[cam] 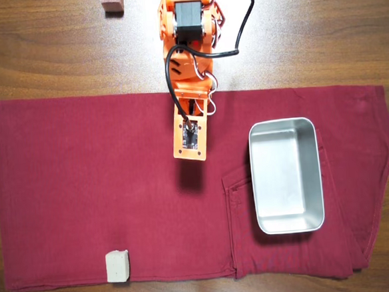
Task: Grab the cube
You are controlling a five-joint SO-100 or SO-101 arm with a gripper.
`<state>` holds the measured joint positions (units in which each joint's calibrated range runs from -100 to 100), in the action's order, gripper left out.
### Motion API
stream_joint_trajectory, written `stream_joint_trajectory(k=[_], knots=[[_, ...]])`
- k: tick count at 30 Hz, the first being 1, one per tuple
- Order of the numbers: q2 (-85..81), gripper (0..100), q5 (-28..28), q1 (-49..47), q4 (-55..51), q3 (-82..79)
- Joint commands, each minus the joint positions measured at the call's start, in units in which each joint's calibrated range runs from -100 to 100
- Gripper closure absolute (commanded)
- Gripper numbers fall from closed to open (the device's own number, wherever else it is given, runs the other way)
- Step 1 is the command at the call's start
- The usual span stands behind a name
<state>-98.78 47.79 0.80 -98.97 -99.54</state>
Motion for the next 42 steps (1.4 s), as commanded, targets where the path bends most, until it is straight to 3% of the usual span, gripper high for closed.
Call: stream_joint_trajectory(k=[1,31,34,39,42], knots=[[0.4,100,-0.1,0.4,-1.0,-0.5],[5.1,100,0.3,-1.0,1.2,-0.5],[18.9,97,-1.4,3.2,8.0,12.6],[57.0,79,1.6,14.9,6.6,55.3],[79.8,74,2.0,21.6,6.8,81.3]])
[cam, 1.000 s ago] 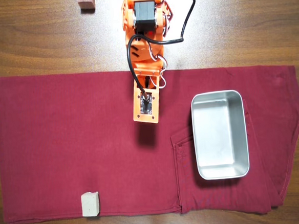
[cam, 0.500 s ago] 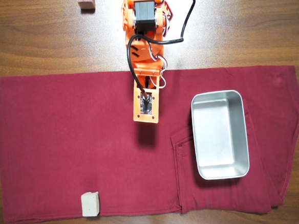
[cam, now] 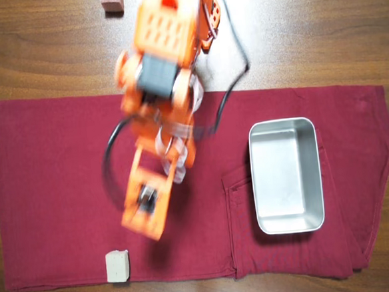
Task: Grab the cube
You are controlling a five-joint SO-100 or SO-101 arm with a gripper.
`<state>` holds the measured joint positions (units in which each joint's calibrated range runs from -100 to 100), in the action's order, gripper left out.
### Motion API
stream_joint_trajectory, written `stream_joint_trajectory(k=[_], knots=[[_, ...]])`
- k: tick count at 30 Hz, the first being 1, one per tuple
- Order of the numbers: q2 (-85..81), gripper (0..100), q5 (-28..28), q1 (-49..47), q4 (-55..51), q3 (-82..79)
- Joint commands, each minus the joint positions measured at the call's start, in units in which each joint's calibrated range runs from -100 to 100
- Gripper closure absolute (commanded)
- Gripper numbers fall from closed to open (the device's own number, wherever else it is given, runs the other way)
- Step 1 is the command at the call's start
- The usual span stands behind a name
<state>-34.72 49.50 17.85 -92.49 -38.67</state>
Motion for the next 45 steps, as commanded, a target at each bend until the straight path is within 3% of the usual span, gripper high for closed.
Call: stream_joint_trajectory(k=[1,4,9,12,20,22,25,28,32,37,40,45], knots=[[22.2,71,0.4,6.1,0.3,27.2],[33.5,70,0.6,9.5,3.3,39.2],[50.6,68,1.0,13.2,16.7,53.1],[60.7,66,1.1,13.4,18.1,64.7],[71.3,66,1.3,14.3,23.2,69.1],[72.2,71,1.2,14.5,24.9,69.1],[73.1,98,0.2,14.2,26.3,69.1],[71.0,100,-0.9,12.9,24.4,69.1],[54.9,100,-1.8,2.7,14.6,69.1],[36.0,100,-4.5,-22.2,-6.7,62.7],[24.2,100,-6.8,-37.3,-5.8,44.4],[26.9,100,-10.2,-54.7,-6.8,41.1]])
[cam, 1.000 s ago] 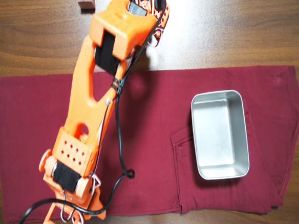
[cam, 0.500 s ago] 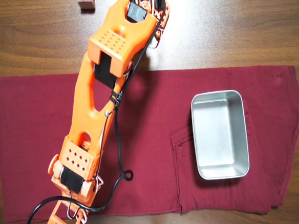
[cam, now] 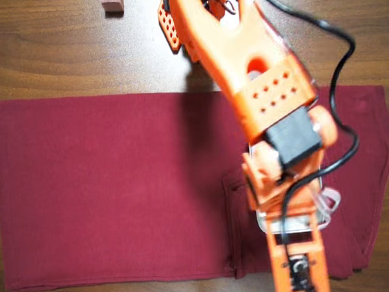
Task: Grab the cube
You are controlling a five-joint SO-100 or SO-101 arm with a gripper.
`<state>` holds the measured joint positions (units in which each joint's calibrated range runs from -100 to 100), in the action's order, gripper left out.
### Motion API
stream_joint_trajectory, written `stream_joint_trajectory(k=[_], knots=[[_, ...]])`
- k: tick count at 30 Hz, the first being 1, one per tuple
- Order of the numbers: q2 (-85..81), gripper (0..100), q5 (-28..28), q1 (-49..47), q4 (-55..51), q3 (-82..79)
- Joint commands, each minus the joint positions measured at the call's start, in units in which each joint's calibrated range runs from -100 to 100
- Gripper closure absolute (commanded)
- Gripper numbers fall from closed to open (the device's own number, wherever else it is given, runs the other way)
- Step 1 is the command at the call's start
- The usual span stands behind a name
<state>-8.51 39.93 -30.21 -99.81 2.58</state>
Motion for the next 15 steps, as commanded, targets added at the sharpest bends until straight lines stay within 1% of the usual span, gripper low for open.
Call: stream_joint_trajectory(k=[1,4,6,9,11,15], knots=[[2.6,100,-0.6,-8.5,1.5,-0.5],[5.9,100,-1.3,-11.1,6.7,-4.7],[6.1,98,-1.6,-11.1,10.0,-8.0],[7.1,89,-1.6,-9.9,11.7,-9.1],[7.2,79,-1.5,-8.6,13.4,-9.2],[6.4,69,-1.1,-5.7,14.8,-9.2]])
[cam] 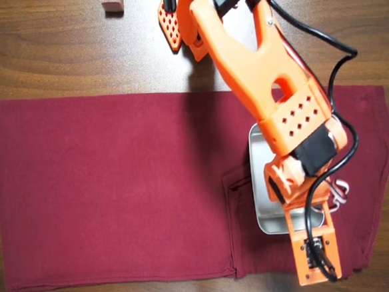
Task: Grab the cube
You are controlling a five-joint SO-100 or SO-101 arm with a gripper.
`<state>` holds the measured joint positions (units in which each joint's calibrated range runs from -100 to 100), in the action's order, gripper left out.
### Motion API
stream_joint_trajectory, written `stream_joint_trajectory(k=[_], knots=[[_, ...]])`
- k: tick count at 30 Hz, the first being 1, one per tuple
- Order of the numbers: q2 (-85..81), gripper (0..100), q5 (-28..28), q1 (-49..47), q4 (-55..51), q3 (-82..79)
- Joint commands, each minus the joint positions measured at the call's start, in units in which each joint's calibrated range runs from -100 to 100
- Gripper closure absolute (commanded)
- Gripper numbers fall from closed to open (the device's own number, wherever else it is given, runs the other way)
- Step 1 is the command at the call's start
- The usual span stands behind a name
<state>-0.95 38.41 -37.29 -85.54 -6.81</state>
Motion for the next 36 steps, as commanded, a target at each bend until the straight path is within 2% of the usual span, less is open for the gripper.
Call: stream_joint_trajectory(k=[1,3,4,6,8,11,15,17,21,26,30,34,36], knots=[[-1.2,69,0.5,1.9,0.6,0.2],[-1.9,69,0.7,2.3,-0.4,0.2],[-2.4,76,1.8,2.5,-1.2,0.2],[-4.9,98,2.2,5.0,2.4,0.2],[-9.2,100,3.1,10.3,6.7,-0.9],[-22.1,100,7.2,18.1,18.5,-13.2],[-43.5,100,12.8,29.4,31.2,-44.5],[-51.4,100,13.0,33.4,28.7,-55.9],[-66.7,100,12.7,35.4,19.5,-75.2],[-82.6,100,12.4,40.3,12.3,-90.8],[-89.3,100,11.4,39.9,4.0,-93.1],[-97.4,100,10.9,39.4,-13.5,-93.2],[-97.4,100,9.0,39.1,-14.5,-93.2]])
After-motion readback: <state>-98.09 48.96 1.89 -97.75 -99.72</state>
